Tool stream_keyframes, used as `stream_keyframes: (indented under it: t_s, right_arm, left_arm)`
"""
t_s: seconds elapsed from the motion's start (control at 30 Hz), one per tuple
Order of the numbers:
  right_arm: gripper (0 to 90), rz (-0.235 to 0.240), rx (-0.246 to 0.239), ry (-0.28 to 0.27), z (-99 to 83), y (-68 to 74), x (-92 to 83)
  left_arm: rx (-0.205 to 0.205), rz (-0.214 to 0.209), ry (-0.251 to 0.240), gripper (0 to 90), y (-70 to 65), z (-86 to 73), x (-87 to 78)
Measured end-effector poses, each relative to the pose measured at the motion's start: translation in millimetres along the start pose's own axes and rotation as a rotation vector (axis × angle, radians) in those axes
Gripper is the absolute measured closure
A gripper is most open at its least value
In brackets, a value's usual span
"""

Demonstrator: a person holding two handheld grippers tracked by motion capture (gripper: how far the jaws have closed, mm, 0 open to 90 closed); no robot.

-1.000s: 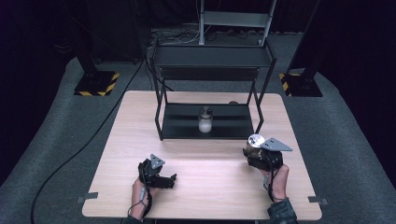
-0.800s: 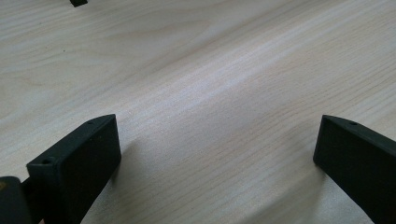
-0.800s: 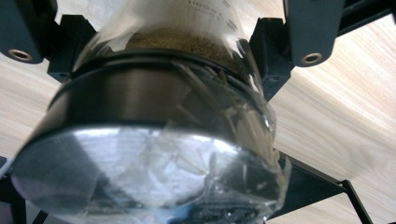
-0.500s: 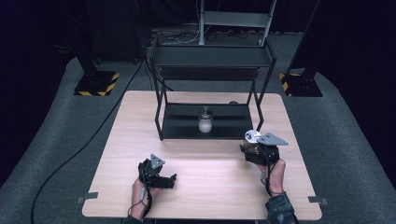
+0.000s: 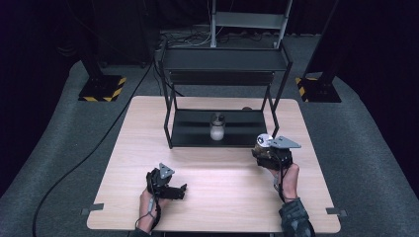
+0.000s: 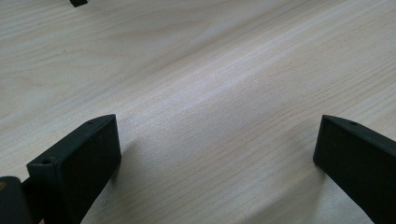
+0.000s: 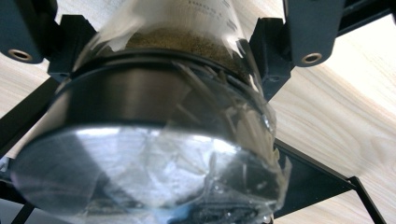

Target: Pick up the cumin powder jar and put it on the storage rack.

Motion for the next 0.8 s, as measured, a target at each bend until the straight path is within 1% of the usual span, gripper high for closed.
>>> stream_keyframes:
  t_s: [0.23, 0.8]
  right_arm:
    - [30.6, 0.002, 0.009, -0.001, 1.3, -3.2, 4.5]
    - [30.6, 0.007, 0.006, 0.001, 10.8, -9.2, 14.1]
  left_arm:
    - [0.000, 0.000, 0.000, 0.3, 0.0, 0.0, 0.0]
    - [0.000, 0.000, 0.000, 0.3, 0.0, 0.0, 0.0]
Point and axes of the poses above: each handheld gripper's, and its own axes: x roughly forward along the jaws, z roughly out of its top, y roughly to its left, the point moved 7 cm from there along x, roughly forward along the jaws, and after that the axes turned 6 degrees about -x, right-handed, at the moved point
